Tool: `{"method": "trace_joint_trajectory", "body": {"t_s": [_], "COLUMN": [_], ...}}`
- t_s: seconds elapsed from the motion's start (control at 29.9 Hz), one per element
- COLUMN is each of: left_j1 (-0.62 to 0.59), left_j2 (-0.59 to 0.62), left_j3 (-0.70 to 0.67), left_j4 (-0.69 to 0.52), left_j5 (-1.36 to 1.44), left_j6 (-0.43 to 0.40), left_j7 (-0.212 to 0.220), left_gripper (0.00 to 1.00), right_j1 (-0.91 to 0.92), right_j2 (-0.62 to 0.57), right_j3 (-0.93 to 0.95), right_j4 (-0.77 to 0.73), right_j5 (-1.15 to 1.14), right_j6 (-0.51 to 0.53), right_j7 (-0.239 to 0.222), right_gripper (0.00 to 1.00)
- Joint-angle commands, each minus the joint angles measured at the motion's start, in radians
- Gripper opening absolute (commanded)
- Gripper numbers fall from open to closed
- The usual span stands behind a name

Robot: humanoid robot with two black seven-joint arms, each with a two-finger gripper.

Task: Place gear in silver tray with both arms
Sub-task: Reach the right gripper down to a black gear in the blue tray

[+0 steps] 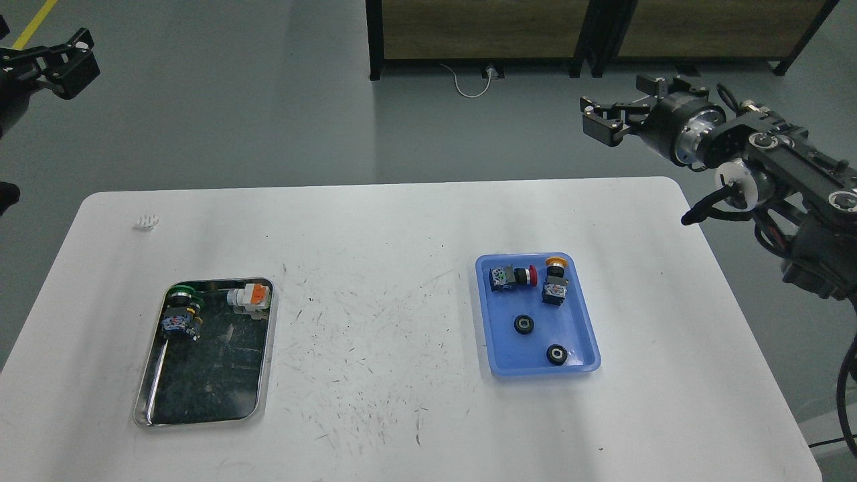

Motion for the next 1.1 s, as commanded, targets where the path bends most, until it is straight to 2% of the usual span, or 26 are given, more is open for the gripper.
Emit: {"method": "trace_joint_trajectory", "body": {"t_s": [0.0, 0.17, 0.37, 0.5, 0.7, 1.07], "left_j1": [0.004, 0.024, 0.035, 0.038, 0.042, 0.055], "left_j2": [0.01, 0.008, 0.007, 0.008, 0.01, 0.03], "left_j3": [-0.002, -0.002, -0.002, -0.002, -0.002, -0.002], "left_j4": [0.002, 0.012, 0.019, 0.019, 0.02, 0.019], "left_j5": [0.002, 0.002, 0.002, 0.002, 0.002, 0.002], "left_j6": [-0.001, 0.015, 0.042, 0.045, 0.047, 0.058], "left_j7": [-0.001, -0.001, -0.002, -0.001, -0.001, -0.002], "left_gripper": [0.99, 0.99, 0.99, 0.99, 0.99, 0.99], "right_j1": [-0.022, -0.065, -0.072, -0.072, -0.092, -0.187], "right_j2": [-0.001, 0.001, -0.005, -0.005, -0.015, -0.015], "right_j3": [-0.062, -0.129, -0.233, -0.303, -0.386, -0.399], "right_j4": [0.046, 0.093, 0.122, 0.13, 0.155, 0.159], "right_j5": [0.001, -0.003, -0.003, -0.003, -0.009, -0.075], "right_j6": [0.02, 0.026, 0.084, 0.101, 0.104, 0.143], "right_j7": [-0.004, -0.018, -0.058, -0.102, -0.116, -0.112], "right_gripper": [0.98, 0.98, 0.99, 0.99, 0.99, 0.99]}}
